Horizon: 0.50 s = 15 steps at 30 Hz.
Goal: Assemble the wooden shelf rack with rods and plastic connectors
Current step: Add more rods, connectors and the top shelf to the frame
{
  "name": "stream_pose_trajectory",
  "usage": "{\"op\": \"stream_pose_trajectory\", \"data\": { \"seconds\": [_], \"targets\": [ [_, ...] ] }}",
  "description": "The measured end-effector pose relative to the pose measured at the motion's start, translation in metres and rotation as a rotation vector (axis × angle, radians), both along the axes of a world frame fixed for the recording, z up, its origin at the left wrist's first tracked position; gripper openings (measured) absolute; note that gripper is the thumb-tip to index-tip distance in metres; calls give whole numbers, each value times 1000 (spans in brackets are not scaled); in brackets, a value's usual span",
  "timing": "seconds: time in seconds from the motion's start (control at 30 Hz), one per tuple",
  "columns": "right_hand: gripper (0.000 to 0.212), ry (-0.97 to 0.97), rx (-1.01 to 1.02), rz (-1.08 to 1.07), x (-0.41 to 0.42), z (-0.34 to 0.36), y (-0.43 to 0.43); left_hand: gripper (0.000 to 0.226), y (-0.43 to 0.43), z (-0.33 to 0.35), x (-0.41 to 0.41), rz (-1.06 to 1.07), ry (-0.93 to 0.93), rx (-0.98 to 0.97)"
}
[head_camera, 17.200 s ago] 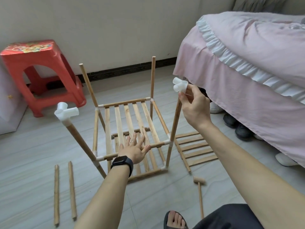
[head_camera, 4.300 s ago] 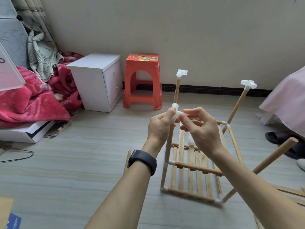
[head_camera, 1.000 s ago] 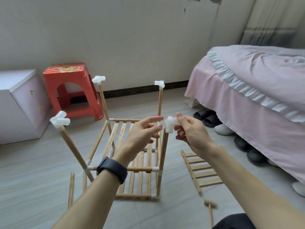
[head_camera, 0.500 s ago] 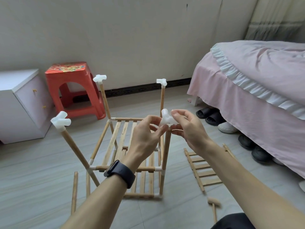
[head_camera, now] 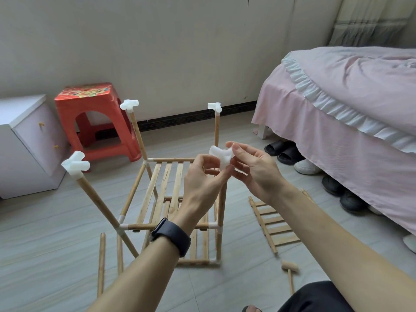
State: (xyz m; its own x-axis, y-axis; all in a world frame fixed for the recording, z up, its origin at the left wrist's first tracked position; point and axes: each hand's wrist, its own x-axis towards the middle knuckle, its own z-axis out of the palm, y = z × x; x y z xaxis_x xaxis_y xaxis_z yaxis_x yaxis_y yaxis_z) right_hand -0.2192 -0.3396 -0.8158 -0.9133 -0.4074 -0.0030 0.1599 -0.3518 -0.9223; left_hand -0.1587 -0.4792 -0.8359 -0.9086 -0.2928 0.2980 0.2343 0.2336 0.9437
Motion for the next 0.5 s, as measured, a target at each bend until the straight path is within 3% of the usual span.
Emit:
{"op": "stream_pose_trajectory", "data": {
  "seconds": [0.07,0.13,0.3,0.4,0.5],
  "targets": [
    [26,4,63,27,-2,-2,-1,43,-1,1,0,-51,-21,157],
    [27,9,85,39,-4,-3,-2,42,-5,3,1,-60,-14,172],
    [30,31,143,26,-6,-4,-8,25,-15,2,2,1,33,12],
    [31,173,342,-12,2,-16,-4,25,-18,1,2,53,23,-116],
    [25,301,387,8,9,-26,6,29,-23,2,4,108,58,-244]
  ]
}}
